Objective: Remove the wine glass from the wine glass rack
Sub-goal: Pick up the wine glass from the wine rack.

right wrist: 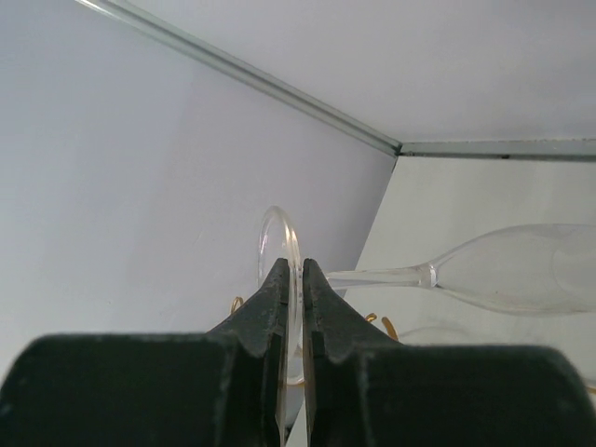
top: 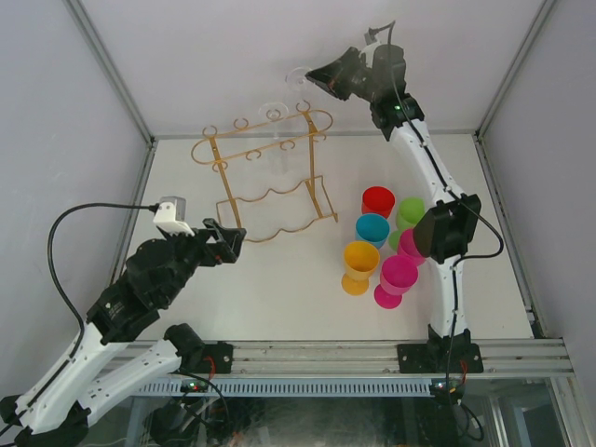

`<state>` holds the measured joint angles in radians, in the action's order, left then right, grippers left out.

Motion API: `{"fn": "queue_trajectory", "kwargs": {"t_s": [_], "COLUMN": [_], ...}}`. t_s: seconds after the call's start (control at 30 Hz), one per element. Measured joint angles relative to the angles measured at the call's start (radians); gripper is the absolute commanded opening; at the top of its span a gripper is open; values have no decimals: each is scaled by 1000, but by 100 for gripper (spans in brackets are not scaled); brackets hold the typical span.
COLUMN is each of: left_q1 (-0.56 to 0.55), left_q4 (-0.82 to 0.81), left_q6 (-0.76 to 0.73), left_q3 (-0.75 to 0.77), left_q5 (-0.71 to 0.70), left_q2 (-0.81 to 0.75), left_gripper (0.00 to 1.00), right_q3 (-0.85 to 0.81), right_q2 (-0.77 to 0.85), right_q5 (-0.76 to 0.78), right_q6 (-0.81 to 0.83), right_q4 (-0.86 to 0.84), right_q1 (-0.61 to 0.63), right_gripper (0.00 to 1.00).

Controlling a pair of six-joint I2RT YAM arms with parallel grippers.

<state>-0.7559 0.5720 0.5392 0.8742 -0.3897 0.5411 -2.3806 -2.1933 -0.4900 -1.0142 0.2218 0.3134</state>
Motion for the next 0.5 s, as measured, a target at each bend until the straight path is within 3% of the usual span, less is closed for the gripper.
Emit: {"fn": "queue_trajectory", "kwargs": {"t_s": [0.3,0.5], "left_q1": [0,0], "left_q4": [0,-19], "left_q6": [-4,-7], "left_q3": [0,-11], "left_q5": [19,37], "left_q2": [-13,-45], "left_gripper": [100,100], "right_q3": [8,158], "right_q2": [6,98], "right_q5": [21,10], "right_q6": [5,18], "right_q4": [-10,-13], "right_q1": [-56,-134], "right_gripper": [0,0]}}
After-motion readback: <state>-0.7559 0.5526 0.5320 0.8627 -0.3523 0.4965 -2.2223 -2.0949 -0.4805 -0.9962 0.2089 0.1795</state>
